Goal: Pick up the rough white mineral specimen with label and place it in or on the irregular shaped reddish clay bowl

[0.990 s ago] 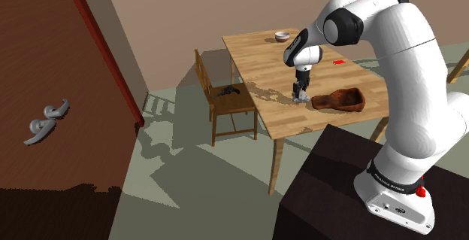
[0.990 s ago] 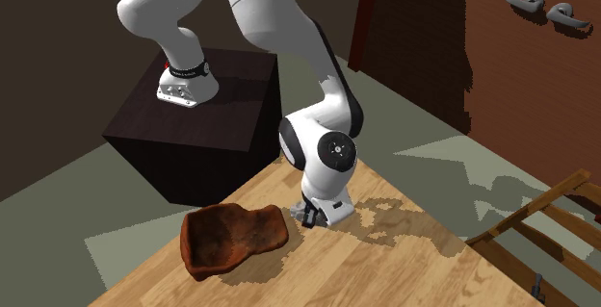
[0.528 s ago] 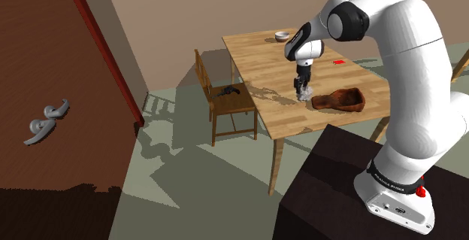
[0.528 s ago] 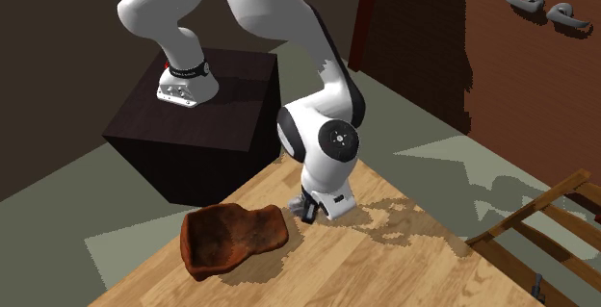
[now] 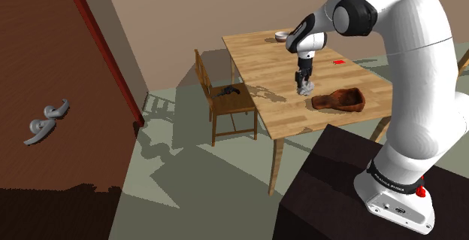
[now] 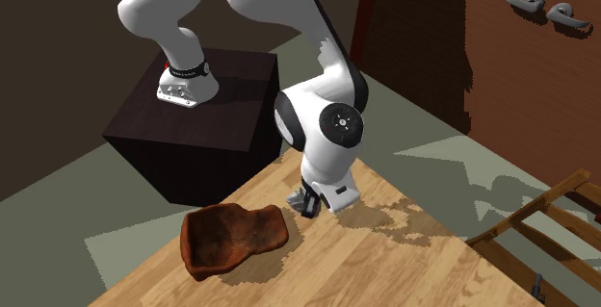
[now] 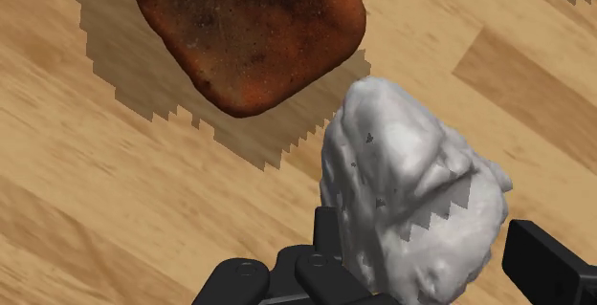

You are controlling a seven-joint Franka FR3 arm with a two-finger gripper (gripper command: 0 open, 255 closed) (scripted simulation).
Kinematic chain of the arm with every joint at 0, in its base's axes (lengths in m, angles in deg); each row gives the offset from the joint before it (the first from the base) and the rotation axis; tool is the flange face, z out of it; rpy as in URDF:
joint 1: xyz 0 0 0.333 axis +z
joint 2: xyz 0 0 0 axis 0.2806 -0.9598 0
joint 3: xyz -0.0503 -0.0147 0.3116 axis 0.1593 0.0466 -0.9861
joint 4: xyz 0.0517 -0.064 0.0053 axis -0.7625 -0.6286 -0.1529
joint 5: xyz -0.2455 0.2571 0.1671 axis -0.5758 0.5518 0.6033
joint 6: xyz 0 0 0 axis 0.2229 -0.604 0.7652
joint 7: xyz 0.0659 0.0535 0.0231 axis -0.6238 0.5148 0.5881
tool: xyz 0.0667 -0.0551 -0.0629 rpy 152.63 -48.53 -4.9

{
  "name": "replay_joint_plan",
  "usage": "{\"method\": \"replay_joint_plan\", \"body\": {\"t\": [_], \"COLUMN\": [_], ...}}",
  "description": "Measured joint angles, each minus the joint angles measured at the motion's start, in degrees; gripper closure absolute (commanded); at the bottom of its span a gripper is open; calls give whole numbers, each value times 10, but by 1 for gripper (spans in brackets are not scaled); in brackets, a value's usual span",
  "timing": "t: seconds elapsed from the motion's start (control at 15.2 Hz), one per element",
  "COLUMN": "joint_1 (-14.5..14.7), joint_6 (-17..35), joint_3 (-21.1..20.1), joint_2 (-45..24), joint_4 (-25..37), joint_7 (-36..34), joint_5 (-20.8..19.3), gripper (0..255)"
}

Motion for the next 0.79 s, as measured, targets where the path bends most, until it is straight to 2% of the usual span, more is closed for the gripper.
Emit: {"method": "replay_joint_plan", "body": {"t": [0.79], "joint_1": [11], "joint_6": [-68], "joint_3": [17], "joint_2": [53], "joint_4": [19], "joint_7": [-15], "joint_5": [-26], "gripper": [255]}}
